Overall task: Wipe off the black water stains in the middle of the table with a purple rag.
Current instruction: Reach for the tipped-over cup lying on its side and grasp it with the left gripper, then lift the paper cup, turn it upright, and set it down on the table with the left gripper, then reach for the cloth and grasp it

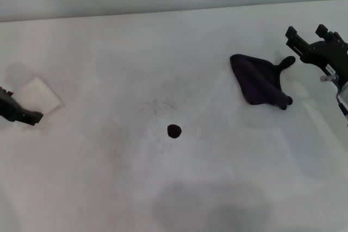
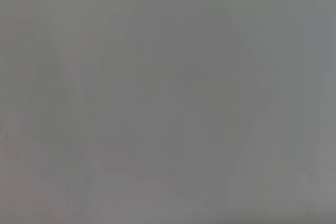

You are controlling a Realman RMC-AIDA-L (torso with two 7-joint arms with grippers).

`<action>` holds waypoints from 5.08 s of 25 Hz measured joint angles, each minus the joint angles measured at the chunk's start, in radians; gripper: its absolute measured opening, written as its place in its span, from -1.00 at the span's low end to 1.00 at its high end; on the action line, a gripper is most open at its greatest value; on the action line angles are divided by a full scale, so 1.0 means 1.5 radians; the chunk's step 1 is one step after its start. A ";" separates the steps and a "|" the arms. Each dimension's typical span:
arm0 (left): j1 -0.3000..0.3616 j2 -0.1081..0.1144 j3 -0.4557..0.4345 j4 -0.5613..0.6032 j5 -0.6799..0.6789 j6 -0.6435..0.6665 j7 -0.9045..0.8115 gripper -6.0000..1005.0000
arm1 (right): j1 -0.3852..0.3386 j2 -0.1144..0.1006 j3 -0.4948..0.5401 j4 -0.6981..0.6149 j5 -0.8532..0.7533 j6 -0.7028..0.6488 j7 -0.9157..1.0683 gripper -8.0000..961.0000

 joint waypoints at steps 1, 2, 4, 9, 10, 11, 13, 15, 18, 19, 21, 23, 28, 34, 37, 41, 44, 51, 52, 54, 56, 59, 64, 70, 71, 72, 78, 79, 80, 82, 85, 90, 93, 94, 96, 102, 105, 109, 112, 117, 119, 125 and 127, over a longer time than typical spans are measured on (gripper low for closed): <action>0.000 -0.001 0.000 0.000 0.000 0.002 0.002 0.76 | 0.000 0.000 0.000 -0.001 0.000 0.000 0.000 0.74; 0.001 -0.002 0.000 -0.001 0.000 0.004 0.003 0.76 | 0.001 0.000 0.000 -0.003 0.000 0.000 0.000 0.74; 0.002 -0.002 0.000 -0.001 0.000 0.006 0.005 0.76 | 0.002 0.000 0.000 -0.004 0.000 0.000 0.000 0.74; 0.006 -0.003 0.000 -0.001 -0.002 0.024 0.005 0.70 | 0.005 0.000 0.000 -0.005 -0.002 0.000 0.000 0.74; 0.006 -0.004 0.000 -0.001 -0.002 0.027 0.005 0.66 | 0.005 0.000 0.000 -0.006 -0.002 0.000 0.000 0.74; 0.006 -0.004 0.000 -0.001 -0.002 0.027 0.005 0.62 | 0.005 0.000 0.000 -0.006 -0.002 0.000 0.000 0.73; 0.006 -0.007 0.000 0.000 -0.009 0.030 0.005 0.54 | 0.005 0.000 0.000 -0.006 0.000 -0.001 0.000 0.73; 0.005 -0.010 0.000 0.004 -0.027 0.031 0.007 0.54 | 0.005 0.000 0.000 -0.006 0.000 -0.001 0.000 0.73; 0.009 -0.016 0.003 0.008 -0.089 0.033 0.029 0.54 | 0.005 0.000 0.000 -0.006 0.001 -0.002 0.000 0.73; 0.012 -0.017 0.005 0.008 -0.119 0.037 0.042 0.55 | 0.004 0.000 0.000 -0.006 0.001 -0.002 0.000 0.73; 0.025 -0.017 0.006 0.007 -0.177 0.053 0.068 0.54 | 0.004 0.000 0.000 -0.006 0.001 -0.004 0.000 0.73; 0.042 -0.018 0.006 0.003 -0.239 0.075 0.101 0.54 | 0.004 0.000 0.000 -0.006 0.001 -0.006 0.000 0.73; 0.089 -0.021 0.007 -0.075 -0.470 0.138 0.253 0.54 | 0.004 0.000 0.000 -0.006 0.001 -0.005 0.000 0.72; 0.109 -0.021 0.009 -0.256 -0.731 0.168 0.564 0.54 | 0.005 0.000 0.000 -0.006 0.000 -0.006 0.000 0.72; 0.110 -0.022 0.008 -0.347 -0.845 0.170 0.720 0.54 | 0.007 0.000 0.000 -0.006 0.000 -0.006 0.000 0.72; 0.110 -0.027 0.008 -0.478 -1.037 0.167 0.938 0.54 | 0.008 0.000 0.000 -0.006 0.000 -0.007 0.000 0.72; 0.104 -0.029 0.008 -0.540 -1.119 0.168 1.026 0.54 | 0.009 0.000 0.000 -0.006 0.001 -0.008 0.000 0.71; 0.101 -0.034 0.005 -0.598 -1.146 0.171 1.076 0.54 | 0.021 0.000 0.000 -0.004 0.002 -0.028 0.000 0.71; 0.102 -0.034 0.004 -0.601 -1.146 0.169 1.076 0.55 | 0.023 0.000 0.000 -0.004 0.002 -0.030 0.000 0.71; 0.102 -0.034 0.001 -0.608 -1.146 0.168 1.076 0.55 | 0.024 0.000 0.000 -0.003 0.002 -0.032 0.000 0.71; 0.103 -0.034 0.000 -0.612 -1.147 0.169 1.076 0.55 | 0.025 0.000 0.000 -0.003 0.002 -0.032 0.000 0.71; 0.105 -0.034 0.000 -0.615 -1.147 0.170 1.076 0.55 | 0.025 0.000 0.000 -0.003 0.002 -0.033 0.000 0.70; 0.112 -0.036 -0.001 -0.623 -1.148 0.170 1.076 0.56 | 0.023 0.000 0.000 0.000 0.002 -0.033 0.000 0.70; 0.118 -0.036 -0.020 -0.630 -1.148 0.161 1.077 0.64 | 0.021 0.000 0.000 0.000 0.002 -0.033 0.000 0.70; 0.119 -0.036 -0.020 -0.630 -1.148 0.158 1.077 0.65 | 0.021 0.000 0.000 0.000 0.002 -0.033 0.000 0.70; 0.119 -0.036 -0.020 -0.631 -1.148 0.155 1.077 0.67 | 0.020 0.000 0.000 0.000 0.002 -0.033 0.000 0.70; 0.120 -0.035 -0.025 -0.638 -1.147 0.153 1.076 0.76 | 0.019 0.000 0.000 -0.001 0.002 -0.033 0.000 0.69; 0.120 -0.035 -0.025 -0.638 -1.147 0.153 1.077 0.77 | 0.020 0.000 0.000 -0.002 0.002 -0.033 0.000 0.69; 0.120 -0.035 -0.025 -0.639 -1.147 0.153 1.077 0.77 | 0.020 0.000 0.000 -0.002 0.003 -0.033 0.000 0.69; 0.123 -0.034 -0.025 -0.639 -1.147 0.153 1.077 0.77 | 0.021 0.000 0.000 -0.002 0.003 -0.033 0.000 0.69; 0.136 -0.034 -0.025 -0.639 -1.146 0.146 1.077 0.77 | 0.023 0.000 0.000 -0.002 0.003 -0.033 0.000 0.69; 0.185 -0.033 -0.024 -0.640 -1.144 0.091 1.078 0.77 | 0.025 0.000 0.000 -0.005 0.003 -0.034 0.000 0.68; 0.202 -0.033 -0.025 -0.640 -1.146 0.068 1.078 0.77 | 0.025 0.000 0.000 -0.006 0.004 -0.034 0.001 0.68; 0.212 -0.033 -0.025 -0.640 -1.148 0.055 1.078 0.77 | 0.025 0.000 0.001 -0.007 0.004 -0.035 0.004 0.68; 0.229 -0.032 -0.026 -0.640 -1.149 0.024 1.078 0.77 | 0.025 0.000 0.001 -0.011 0.004 -0.037 0.024 0.68; 0.282 -0.033 -0.080 -0.654 -1.151 -0.076 1.077 0.77 | 0.025 -0.004 -0.010 -0.041 -0.033 -0.041 0.094 0.68; 0.295 -0.030 -0.106 -0.661 -1.154 -0.105 1.077 0.77 | 0.020 -0.010 -0.035 -0.100 -0.104 -0.052 0.182 0.67; 0.306 -0.029 -0.114 -0.657 -1.190 -0.122 1.079 0.77 | 0.002 -0.018 -0.121 -0.258 -0.248 -0.122 0.377 0.67; 0.303 -0.027 -0.114 -0.656 -1.236 -0.120 1.080 0.77 | -0.012 -0.021 -0.196 -0.400 -0.406 -0.203 0.558 0.67; 0.297 -0.026 -0.115 -0.652 -1.291 -0.116 1.080 0.77 | -0.008 -0.017 -0.237 -0.563 -0.737 -0.221 0.839 0.67; 0.295 -0.027 -0.115 -0.649 -1.303 -0.116 1.080 0.77 | -0.004 -0.013 -0.243 -0.615 -0.873 -0.196 0.946 0.67; 0.287 -0.027 -0.115 -0.649 -1.322 -0.109 1.077 0.77 | -0.005 -0.010 -0.316 -0.716 -1.081 -0.137 1.141 0.66; 0.284 -0.027 -0.115 -0.649 -1.325 -0.103 1.076 0.77 | -0.008 -0.010 -0.324 -0.726 -1.089 -0.118 1.145 0.66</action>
